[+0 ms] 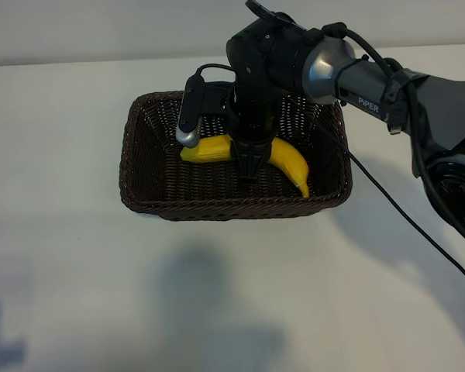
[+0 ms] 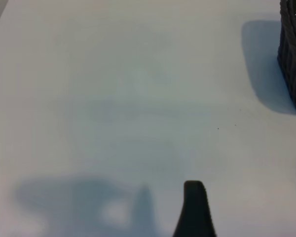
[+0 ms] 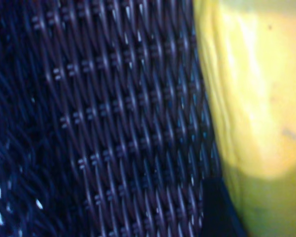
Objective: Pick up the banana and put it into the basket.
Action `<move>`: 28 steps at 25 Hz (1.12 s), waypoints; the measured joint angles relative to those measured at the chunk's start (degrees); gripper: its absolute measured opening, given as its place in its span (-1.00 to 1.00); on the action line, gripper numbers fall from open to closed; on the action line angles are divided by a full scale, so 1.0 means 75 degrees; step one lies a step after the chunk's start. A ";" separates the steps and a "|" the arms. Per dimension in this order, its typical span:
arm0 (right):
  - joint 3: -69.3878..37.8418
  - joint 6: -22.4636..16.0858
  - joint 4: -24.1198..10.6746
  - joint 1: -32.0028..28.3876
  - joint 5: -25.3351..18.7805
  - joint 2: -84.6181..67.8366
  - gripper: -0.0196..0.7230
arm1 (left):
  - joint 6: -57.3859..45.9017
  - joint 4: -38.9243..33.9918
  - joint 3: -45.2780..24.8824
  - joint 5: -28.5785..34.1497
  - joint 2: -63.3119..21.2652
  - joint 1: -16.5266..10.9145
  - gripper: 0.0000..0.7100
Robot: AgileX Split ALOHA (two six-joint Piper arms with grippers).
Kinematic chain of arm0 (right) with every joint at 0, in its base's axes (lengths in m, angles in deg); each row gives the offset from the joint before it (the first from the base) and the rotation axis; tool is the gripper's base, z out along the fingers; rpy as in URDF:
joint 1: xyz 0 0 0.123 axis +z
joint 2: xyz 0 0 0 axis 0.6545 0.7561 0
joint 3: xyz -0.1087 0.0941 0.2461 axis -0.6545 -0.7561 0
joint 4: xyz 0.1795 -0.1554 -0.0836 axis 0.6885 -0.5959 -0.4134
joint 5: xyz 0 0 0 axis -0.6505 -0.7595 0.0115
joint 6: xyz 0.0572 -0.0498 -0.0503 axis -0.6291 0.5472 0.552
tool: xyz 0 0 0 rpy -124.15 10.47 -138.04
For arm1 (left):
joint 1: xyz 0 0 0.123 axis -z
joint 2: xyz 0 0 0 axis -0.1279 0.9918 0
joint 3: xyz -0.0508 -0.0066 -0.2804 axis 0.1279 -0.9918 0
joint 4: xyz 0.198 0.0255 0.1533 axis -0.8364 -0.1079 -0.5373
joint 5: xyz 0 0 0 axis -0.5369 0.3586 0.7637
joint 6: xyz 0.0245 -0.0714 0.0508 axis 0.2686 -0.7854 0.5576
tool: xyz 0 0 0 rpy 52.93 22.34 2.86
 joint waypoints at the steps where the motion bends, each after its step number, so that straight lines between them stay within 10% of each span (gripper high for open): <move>1: 0.0000 0.0000 -0.0007 0.0009 -0.0007 0.0000 0.31 | 0.0000 0.0000 0.0000 0.0000 0.0000 0.0000 0.61; 7: 0.0002 -0.0116 -0.0329 0.0043 -0.0053 -0.0010 0.62 | 0.0000 0.0000 0.0000 0.0000 0.0000 0.0000 0.61; 28: 0.1764 -0.1467 -0.1374 0.0028 -0.1990 -0.0506 0.53 | 0.0000 0.0000 0.0000 0.0000 0.0000 0.0000 0.61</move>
